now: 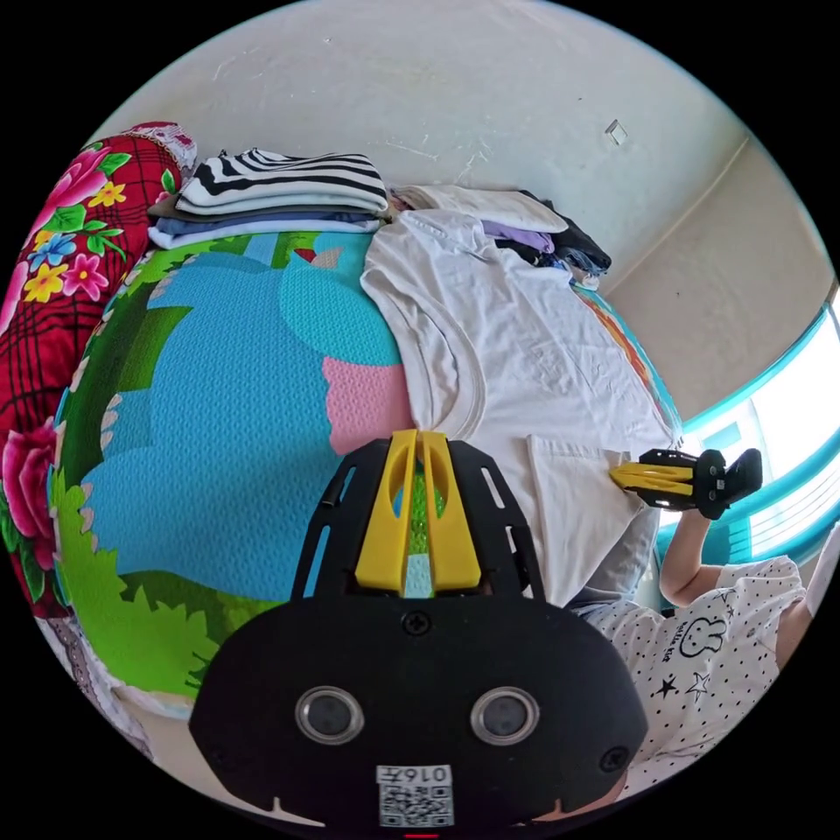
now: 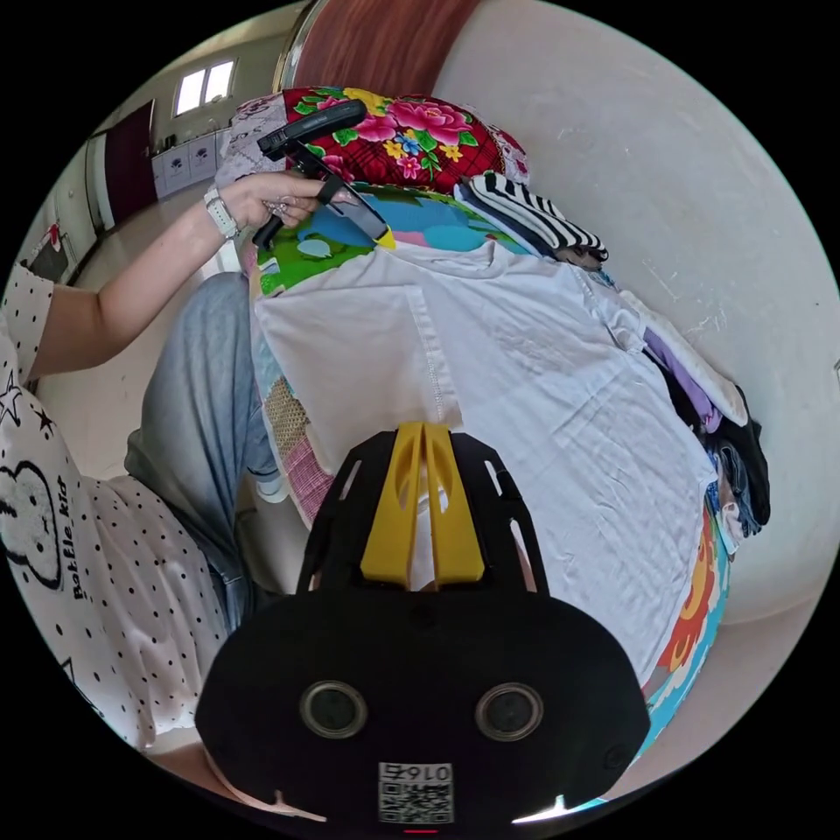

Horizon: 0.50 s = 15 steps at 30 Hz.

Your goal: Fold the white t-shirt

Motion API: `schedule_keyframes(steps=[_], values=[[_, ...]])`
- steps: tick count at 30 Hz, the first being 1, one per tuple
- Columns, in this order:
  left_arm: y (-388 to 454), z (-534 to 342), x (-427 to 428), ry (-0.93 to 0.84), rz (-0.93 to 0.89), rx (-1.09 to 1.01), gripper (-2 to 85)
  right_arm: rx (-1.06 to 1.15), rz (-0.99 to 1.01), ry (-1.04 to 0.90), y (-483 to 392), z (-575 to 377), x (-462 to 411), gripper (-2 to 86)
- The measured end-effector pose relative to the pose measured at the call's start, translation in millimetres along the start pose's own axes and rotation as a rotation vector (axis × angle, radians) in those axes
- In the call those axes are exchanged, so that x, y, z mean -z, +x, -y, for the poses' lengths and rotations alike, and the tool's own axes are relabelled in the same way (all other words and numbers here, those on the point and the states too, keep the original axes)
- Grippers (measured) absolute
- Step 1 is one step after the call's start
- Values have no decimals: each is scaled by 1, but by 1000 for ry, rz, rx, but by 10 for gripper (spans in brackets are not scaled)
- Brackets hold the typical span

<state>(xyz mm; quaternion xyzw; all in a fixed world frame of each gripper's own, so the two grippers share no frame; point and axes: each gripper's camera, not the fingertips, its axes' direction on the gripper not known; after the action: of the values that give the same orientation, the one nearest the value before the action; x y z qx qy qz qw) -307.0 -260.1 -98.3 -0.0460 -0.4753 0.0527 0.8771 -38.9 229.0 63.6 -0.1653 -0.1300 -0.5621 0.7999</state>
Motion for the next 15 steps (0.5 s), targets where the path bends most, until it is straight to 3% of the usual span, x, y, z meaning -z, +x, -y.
schedule_keyframes(steps=[4, 8, 12, 15], values=[[-7, 17, 30, 72, 101, 27, 16, -66, -28, 164, 68, 2, 29, 13], [-3, 80, 53, 180, -4, -46, 40, -156, -27, 288, 192, 35, 53, 59], [6, 185, 36, 244, -106, -134, 48, -340, 109, 249, 330, 89, 17, 100], [8, 265, 3, 192, -213, -203, 43, -613, 276, 179, 441, 115, -47, 140]])
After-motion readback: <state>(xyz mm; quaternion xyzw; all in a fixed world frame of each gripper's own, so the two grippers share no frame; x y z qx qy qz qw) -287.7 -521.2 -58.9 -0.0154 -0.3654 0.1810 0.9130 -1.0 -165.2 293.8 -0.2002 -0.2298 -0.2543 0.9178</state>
